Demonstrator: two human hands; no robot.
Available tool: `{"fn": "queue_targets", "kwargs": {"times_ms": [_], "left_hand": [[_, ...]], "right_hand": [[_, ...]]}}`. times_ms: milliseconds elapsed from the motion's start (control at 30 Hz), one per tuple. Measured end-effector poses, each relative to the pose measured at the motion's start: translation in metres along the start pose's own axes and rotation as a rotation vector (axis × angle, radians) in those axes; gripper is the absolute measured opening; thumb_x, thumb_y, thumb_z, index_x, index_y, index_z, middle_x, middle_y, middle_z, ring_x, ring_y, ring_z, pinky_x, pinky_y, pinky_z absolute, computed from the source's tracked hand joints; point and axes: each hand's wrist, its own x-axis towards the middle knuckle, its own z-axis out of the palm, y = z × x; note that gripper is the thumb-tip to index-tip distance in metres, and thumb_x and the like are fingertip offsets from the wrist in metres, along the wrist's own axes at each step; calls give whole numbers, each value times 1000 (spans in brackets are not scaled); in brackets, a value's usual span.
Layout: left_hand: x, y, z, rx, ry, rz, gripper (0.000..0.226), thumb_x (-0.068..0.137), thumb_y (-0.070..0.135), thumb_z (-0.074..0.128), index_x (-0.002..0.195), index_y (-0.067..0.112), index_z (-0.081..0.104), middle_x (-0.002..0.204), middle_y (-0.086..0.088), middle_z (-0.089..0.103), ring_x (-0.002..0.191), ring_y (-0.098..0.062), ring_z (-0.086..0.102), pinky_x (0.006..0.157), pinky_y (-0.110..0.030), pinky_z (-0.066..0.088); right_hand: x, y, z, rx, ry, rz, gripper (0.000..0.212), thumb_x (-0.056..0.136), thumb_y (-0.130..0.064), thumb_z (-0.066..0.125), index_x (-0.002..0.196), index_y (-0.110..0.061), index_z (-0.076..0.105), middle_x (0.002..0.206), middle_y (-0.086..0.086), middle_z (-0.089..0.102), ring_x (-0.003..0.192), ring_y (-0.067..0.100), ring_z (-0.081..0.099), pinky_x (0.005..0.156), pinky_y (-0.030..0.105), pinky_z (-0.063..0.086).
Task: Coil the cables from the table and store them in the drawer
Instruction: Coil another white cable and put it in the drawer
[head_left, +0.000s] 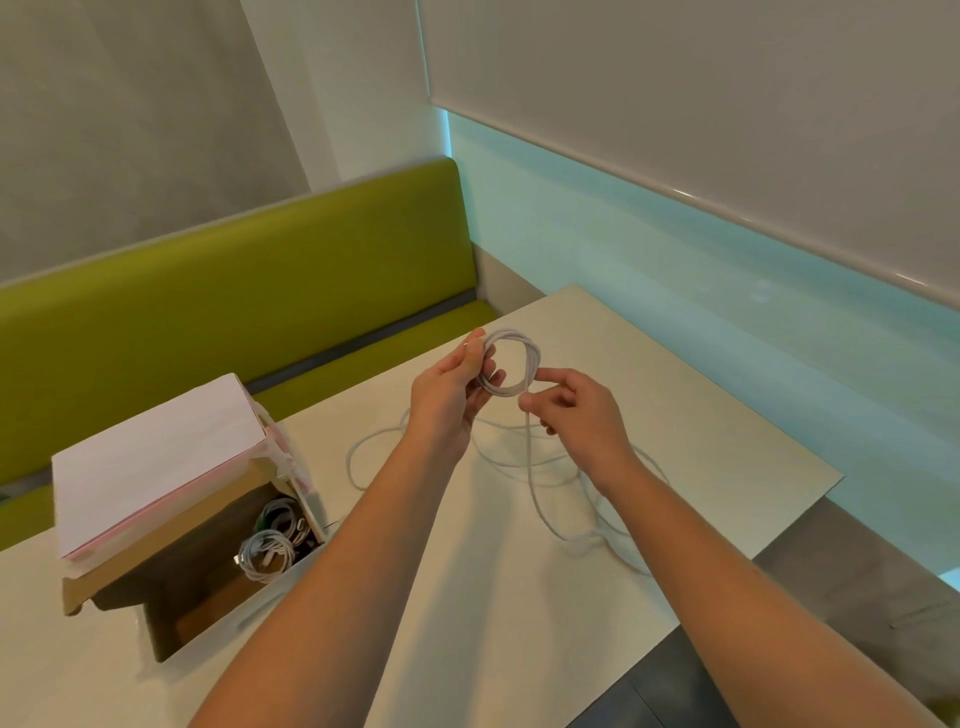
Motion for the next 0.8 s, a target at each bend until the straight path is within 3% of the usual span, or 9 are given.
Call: {"fn": "queue_targets", "kwargs": {"times_ms": [167,300,367,467,600,700,800], "left_hand": [[2,1,-7,6,58,-15,12,93,12,63,102,12,71,81,-1,72,71,-11,64,81,-33,59],[0,-4,-5,-29,46,-26,12,96,14,59,102,12,70,79,-1,69,68,-10,62,80,-33,59],[-1,-6,-4,-27,2,-53,19,100,18,54,111,10,67,85,-3,70,71,-9,64,81,-31,60],[-3,-6,-7,24,-55,-133,31,104,22,45,127,5,58,103,-5,74,80,-9,68,78,-28,60],[-4,-2,-15,8,-120,-199,27,101,11,48,126,4,56,96,-11,74,85,-20,71,80,-35,60],[-5,2,-17,224,-205,-175,24,98,18,56,114,5,69,93,-9,72,90,-19,69,91,-38,56],[-4,1,-19,444,-200,-87,20,95,17,62,109,7,73,96,-8,73,89,-17,69,87,-29,57]], "right_hand": [[0,15,-8,-109,-66,-37,26,93,-4,59,115,-16,67,73,8,58,55,13,57,57,13,47],[2,16,-10,-90,-101,10,32,98,-11,52,123,-30,60,78,4,56,62,14,54,63,17,47],[5,13,-9,4,-106,78,32,99,-15,51,126,-27,62,80,-2,53,63,12,47,63,22,43],[6,6,-11,137,-71,125,26,100,-17,49,118,-23,67,72,-3,47,61,12,39,59,25,36],[10,-2,-17,166,17,154,20,98,-20,52,104,-21,71,77,-6,51,62,10,39,58,22,32],[15,-2,-19,81,39,157,23,96,-24,54,108,-15,72,81,-8,55,67,5,44,63,21,35],[14,-2,-19,38,23,120,17,97,-27,54,104,-22,69,83,-16,57,75,2,49,74,23,40]]}}
